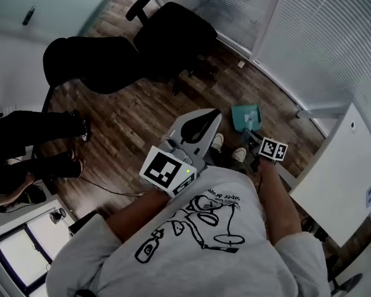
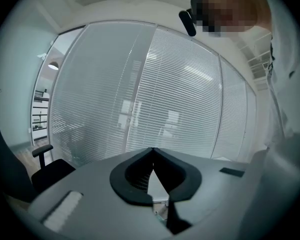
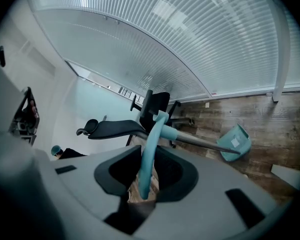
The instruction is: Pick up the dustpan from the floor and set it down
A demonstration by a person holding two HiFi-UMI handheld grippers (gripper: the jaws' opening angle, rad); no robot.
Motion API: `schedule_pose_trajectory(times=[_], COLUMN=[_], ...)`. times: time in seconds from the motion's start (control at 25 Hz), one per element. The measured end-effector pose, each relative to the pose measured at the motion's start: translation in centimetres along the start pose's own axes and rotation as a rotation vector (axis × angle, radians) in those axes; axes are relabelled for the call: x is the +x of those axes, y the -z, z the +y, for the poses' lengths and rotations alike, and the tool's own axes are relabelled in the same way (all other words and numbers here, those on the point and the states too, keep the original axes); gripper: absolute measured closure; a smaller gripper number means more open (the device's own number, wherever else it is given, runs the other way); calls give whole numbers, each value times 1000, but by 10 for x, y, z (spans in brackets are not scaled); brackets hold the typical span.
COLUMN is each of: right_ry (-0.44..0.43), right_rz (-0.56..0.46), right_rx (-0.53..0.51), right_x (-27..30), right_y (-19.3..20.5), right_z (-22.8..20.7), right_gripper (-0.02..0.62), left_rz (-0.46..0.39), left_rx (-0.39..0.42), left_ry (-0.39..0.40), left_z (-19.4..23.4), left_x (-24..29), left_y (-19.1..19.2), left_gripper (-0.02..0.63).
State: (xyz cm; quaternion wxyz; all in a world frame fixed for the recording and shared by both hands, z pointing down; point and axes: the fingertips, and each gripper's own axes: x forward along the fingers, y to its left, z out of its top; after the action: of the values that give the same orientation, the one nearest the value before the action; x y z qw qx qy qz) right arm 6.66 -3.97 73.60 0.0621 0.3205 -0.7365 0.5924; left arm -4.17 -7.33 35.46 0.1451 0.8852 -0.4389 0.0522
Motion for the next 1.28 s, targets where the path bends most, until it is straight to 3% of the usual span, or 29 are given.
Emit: schedule_pose_trajectory(times=[0.52,1.28], right_ry=[-59,-173], right_rz=[-53,-201], right_rx=[-71,-201], right_x=[-50,-134], right_y=[-13,-91], right_z=[63,209], right_gripper=[517,509], left_rz=[-10,-24], left_rx=[-10,-12], left_ry=[28,54], left_z=[-3,-13], left_x=[15,37], left_y=[3,5], left_gripper=[604,604])
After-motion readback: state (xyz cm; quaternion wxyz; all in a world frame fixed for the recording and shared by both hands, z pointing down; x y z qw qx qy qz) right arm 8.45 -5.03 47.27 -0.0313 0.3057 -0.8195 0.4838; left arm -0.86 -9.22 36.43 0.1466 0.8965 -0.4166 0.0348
